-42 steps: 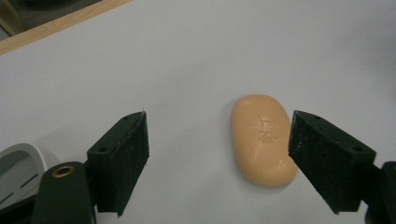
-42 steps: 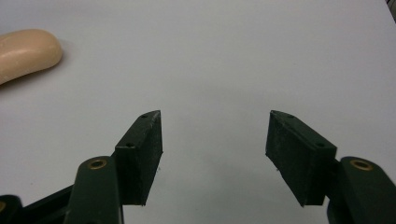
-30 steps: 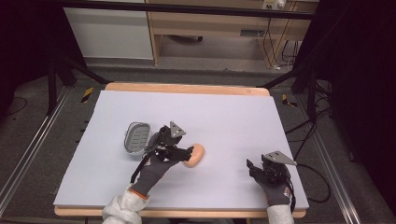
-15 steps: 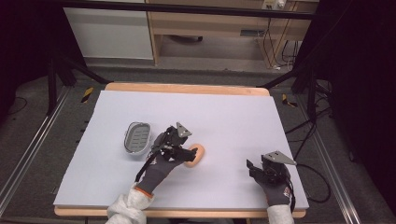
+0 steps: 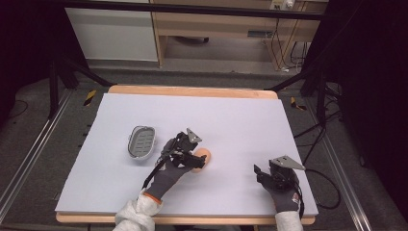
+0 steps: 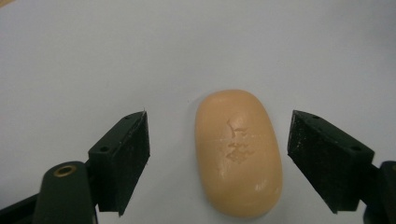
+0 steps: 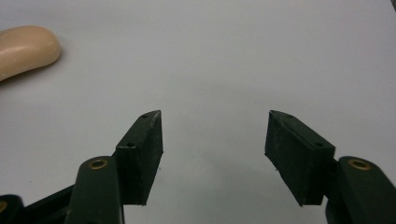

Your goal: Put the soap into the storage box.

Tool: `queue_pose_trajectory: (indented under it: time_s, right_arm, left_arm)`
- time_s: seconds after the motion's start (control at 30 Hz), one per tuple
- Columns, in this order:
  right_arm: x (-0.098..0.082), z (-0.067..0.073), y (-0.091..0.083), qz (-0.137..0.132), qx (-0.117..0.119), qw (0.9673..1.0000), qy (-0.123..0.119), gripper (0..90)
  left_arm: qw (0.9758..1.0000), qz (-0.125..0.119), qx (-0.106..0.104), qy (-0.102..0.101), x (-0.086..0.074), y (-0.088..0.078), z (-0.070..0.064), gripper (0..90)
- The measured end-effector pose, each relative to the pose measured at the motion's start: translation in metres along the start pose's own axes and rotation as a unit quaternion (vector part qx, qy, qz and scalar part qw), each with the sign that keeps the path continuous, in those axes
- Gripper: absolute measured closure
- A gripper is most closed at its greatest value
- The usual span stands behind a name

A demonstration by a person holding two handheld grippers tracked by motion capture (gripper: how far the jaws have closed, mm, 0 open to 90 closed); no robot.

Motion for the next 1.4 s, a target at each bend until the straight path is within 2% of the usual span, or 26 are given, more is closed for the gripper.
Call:
queue_pose_trajectory:
  time_s: [0.17, 0.57, 0.9, 1.4]
  right_arm:
    - [0.000, 0.000, 0.000, 0.001, 0.000, 1.0000, 0.000, 36.7]
    - [0.000, 0.000, 0.000, 0.000, 0.003, 1.0000, 0.003, 37.1]
    - [0.000, 0.001, 0.000, 0.002, 0.008, 1.0000, 0.004, 37.6]
    - [-0.001, 0.001, 0.001, 0.004, 0.013, 0.9999, 0.005, 39.0]
  left_arm:
    - [1.0000, 0.003, 0.000, 0.006, 0.000, 0.004, -0.004, 20.4]
    - [0.9999, 0.012, -0.004, 0.007, -0.001, 0.011, -0.008, 20.1]
    - [0.9993, 0.035, -0.001, 0.016, -0.004, 0.021, -0.009, 18.9]
    - [0.9983, 0.056, -0.010, 0.015, -0.010, 0.035, -0.013, 22.4]
Point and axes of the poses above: each handheld gripper's, and its own axes: y roughly forward along the jaws, x roughly out of its top, z roughly to its left, the point moved 5 cm from there along y, roughly forward along the jaws, and after that the axes turned 6 degrees about x, right-handed, at the moved point
